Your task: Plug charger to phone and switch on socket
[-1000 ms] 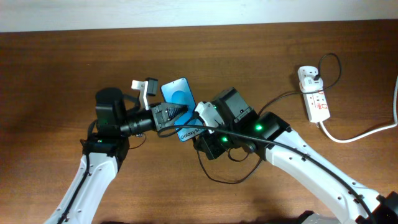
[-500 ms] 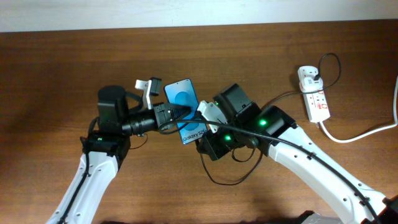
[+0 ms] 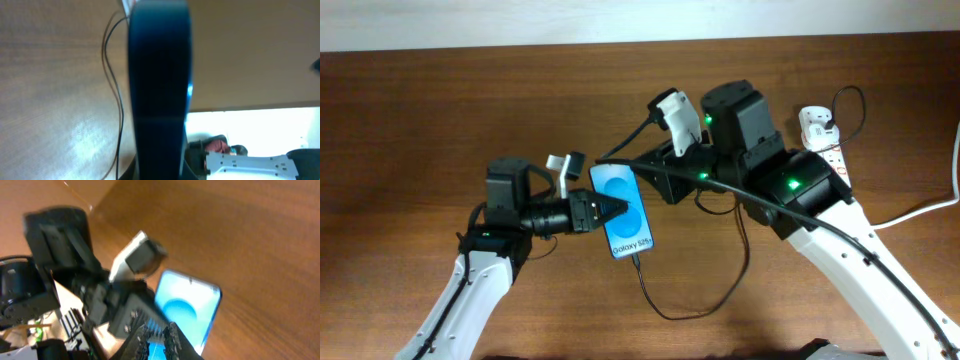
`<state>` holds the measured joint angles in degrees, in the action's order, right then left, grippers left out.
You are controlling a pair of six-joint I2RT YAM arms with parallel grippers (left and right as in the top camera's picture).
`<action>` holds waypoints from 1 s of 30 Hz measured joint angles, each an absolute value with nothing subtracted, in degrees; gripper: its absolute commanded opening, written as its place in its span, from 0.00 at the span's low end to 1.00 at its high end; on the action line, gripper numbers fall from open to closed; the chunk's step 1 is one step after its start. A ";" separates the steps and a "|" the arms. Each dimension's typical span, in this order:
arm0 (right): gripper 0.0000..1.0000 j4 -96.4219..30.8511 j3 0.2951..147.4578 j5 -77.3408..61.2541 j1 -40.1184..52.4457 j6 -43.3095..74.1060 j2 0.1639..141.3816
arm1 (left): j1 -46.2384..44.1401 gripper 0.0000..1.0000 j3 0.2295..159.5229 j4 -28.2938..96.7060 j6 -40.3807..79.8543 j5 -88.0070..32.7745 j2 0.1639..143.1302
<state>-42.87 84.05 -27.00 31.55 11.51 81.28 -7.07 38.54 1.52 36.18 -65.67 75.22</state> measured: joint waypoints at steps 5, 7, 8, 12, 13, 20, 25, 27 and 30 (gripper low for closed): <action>0.34 -49.04 83.99 -24.56 29.65 9.98 81.56 | -6.76 0.00 38.57 0.97 36.18 -56.29 75.22; 0.58 -53.71 83.74 -24.18 24.01 9.04 78.91 | -6.85 0.00 38.54 -1.52 35.07 -50.48 75.22; 0.63 -55.92 83.72 -23.99 20.56 8.91 77.10 | -7.09 0.00 38.57 -2.35 34.15 -47.83 75.22; 0.81 -67.85 83.79 -23.42 4.73 8.71 70.57 | -9.06 0.00 38.83 -7.11 31.20 -41.43 82.26; 0.82 -69.38 83.77 -23.35 3.20 8.73 70.57 | -9.34 0.00 41.47 -7.35 30.98 -41.98 87.31; 0.98 -75.46 83.72 -23.40 -0.03 8.60 70.65 | -9.37 0.00 70.32 20.08 18.39 -51.75 112.40; 0.98 -79.72 83.72 -23.38 -0.03 8.62 70.67 | -7.94 0.00 71.53 30.09 12.84 -46.13 113.21; 0.98 -81.10 83.72 -23.38 -0.03 8.64 70.67 | -7.90 0.01 71.57 31.86 10.68 -43.44 113.21; 0.98 -81.10 83.72 -23.38 -0.03 8.64 70.67 | -7.90 0.01 71.57 32.23 9.43 -41.50 113.21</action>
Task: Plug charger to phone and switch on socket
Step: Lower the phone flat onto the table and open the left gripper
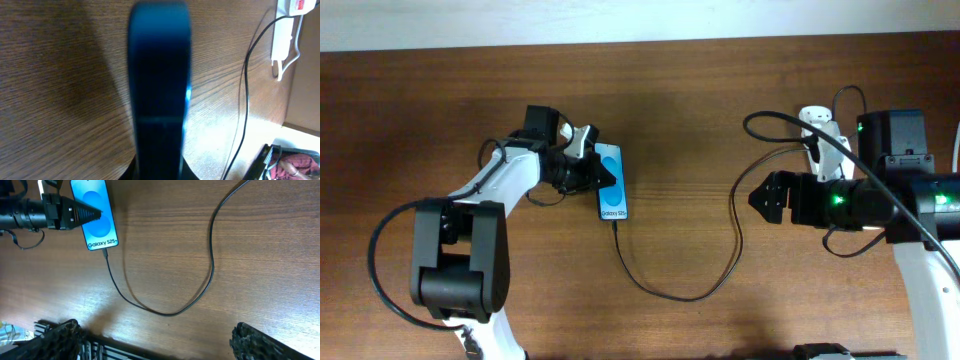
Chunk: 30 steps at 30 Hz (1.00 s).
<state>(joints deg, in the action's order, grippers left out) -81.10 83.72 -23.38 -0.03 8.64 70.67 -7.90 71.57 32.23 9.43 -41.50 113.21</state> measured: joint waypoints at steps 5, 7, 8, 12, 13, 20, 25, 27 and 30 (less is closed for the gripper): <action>0.98 -81.08 83.72 -23.38 -0.03 8.64 70.67 | -7.90 0.04 71.57 33.74 9.06 -37.91 113.21; 0.98 -81.08 83.72 -23.38 -0.03 8.67 70.67 | -7.90 0.08 71.59 34.24 9.21 -36.62 113.21; 0.98 -81.10 83.72 -23.38 -0.03 8.62 70.67 | -7.90 0.14 71.64 34.30 9.26 -36.40 113.21; 0.98 -81.10 83.72 -23.38 -0.03 8.64 70.67 | -7.94 0.26 71.66 34.50 8.95 -31.90 113.23; 0.98 -81.10 83.72 -23.38 -0.03 8.64 70.67 | -7.94 0.26 71.66 34.52 8.75 -30.59 113.25; 0.98 -81.10 83.72 -23.38 -0.03 8.67 70.67 | -7.94 0.26 71.66 34.28 8.75 -29.17 113.25; 0.98 -81.14 83.72 -23.38 -0.03 8.62 70.67 | -7.92 0.25 69.38 29.32 12.47 -30.70 113.25; 0.98 -81.21 83.72 -23.38 -0.03 8.64 70.67 | -7.88 0.28 67.51 27.14 14.22 -31.79 113.21; 0.98 -81.25 83.72 -23.38 -0.03 8.64 70.67 | -7.79 0.31 63.94 23.64 15.25 -34.00 112.81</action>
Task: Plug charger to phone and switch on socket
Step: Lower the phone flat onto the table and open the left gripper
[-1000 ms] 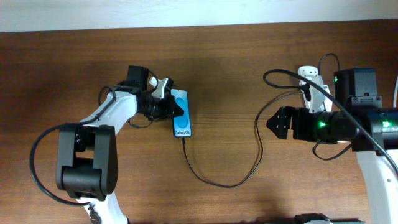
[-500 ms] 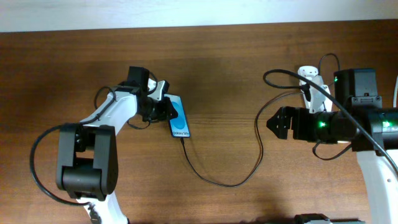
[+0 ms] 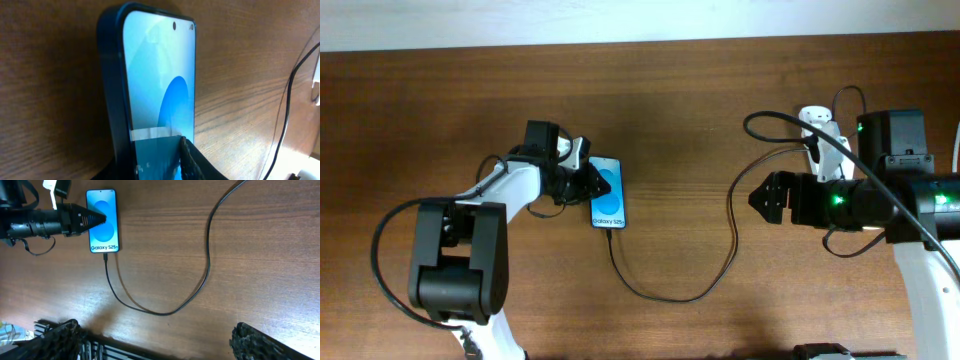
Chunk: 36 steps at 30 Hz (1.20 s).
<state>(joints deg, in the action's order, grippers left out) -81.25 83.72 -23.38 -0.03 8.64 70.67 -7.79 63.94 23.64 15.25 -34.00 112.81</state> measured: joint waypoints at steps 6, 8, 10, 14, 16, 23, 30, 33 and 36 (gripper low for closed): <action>0.98 -81.23 83.72 -23.38 -0.03 8.64 70.67 | -7.88 0.41 59.88 18.46 15.44 -34.57 111.09; 0.98 -81.23 83.72 -23.38 -0.03 8.62 70.67 | -8.01 0.42 59.81 18.04 15.46 -34.52 110.87; 0.98 -81.23 83.72 -23.38 -0.03 8.62 70.67 | -8.19 0.51 59.77 17.91 15.44 -34.22 110.78; 0.98 -81.23 83.72 -23.38 -0.03 8.67 70.67 | -8.34 0.55 59.77 17.91 15.44 -34.04 110.34; 0.98 -81.23 83.72 -23.38 -0.03 8.62 70.67 | -8.36 0.56 59.79 18.02 15.44 -34.06 110.24; 0.98 -81.23 83.72 -23.38 -0.03 8.62 70.67 | -8.34 0.59 60.01 19.79 15.42 -33.19 109.91; 0.98 -81.23 83.72 -23.38 -0.03 8.64 70.67 | -8.34 0.66 60.27 20.99 15.42 -32.32 109.58; 0.98 -81.23 83.72 -23.38 -0.03 8.64 70.67 | -8.45 0.71 60.27 21.17 15.40 -32.29 109.36; 0.98 -81.23 83.72 -23.38 -0.03 8.67 70.67 | -8.60 0.99 60.58 21.80 15.29 -32.32 109.03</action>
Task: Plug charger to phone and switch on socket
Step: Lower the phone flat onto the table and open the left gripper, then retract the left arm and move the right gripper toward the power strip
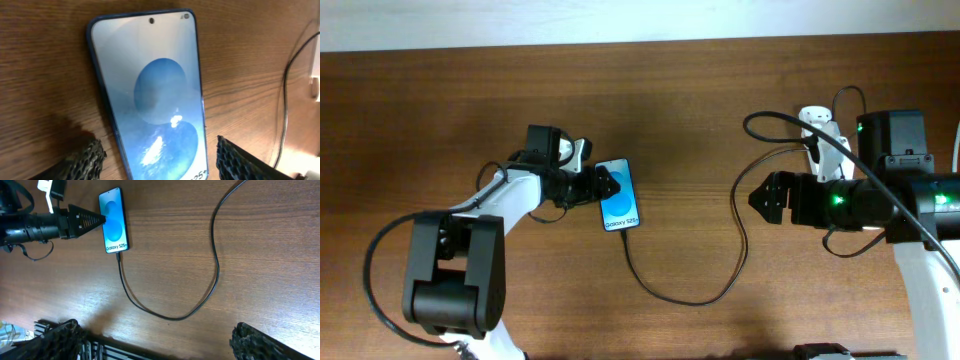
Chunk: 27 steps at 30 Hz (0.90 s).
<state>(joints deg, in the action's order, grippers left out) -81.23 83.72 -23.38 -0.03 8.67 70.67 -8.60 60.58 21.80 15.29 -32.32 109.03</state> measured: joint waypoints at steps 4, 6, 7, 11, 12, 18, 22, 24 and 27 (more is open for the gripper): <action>0.98 -81.25 83.72 -23.38 -0.03 8.64 70.67 | -8.56 0.99 61.95 24.93 14.76 -29.80 108.25; 0.98 -81.23 83.72 -23.38 -0.03 8.62 70.67 | -8.54 1.00 63.24 27.62 14.55 -27.51 108.27; 0.98 -81.23 83.72 -23.38 -0.03 8.62 70.67 | -8.56 0.99 63.42 27.92 14.57 -26.89 108.25; 0.98 -81.23 83.72 -23.38 -0.03 8.64 70.67 | -7.31 0.99 64.01 31.97 14.57 -19.77 107.09; 0.98 -81.25 83.72 -23.38 -0.03 8.64 70.67 | -7.18 0.99 64.07 34.72 14.57 -16.45 106.48; 0.98 -81.23 83.72 -23.38 -0.03 8.62 70.67 | -6.98 0.99 63.70 42.06 14.59 -7.40 90.52; 0.98 -81.17 83.72 -23.38 -0.03 8.64 70.67 | -6.98 0.99 63.70 43.33 14.59 -6.94 78.91; 0.98 -81.28 83.72 -23.38 -0.03 8.64 70.67 | -6.98 0.99 63.70 45.30 14.59 -6.79 72.58; 0.98 -81.25 83.72 -23.38 -0.03 8.64 70.70 | -6.98 0.99 63.70 54.22 14.59 -6.09 59.99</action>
<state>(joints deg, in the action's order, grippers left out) -81.25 83.72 -23.38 -0.03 8.64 70.70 -6.98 63.70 54.22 14.59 -6.09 59.99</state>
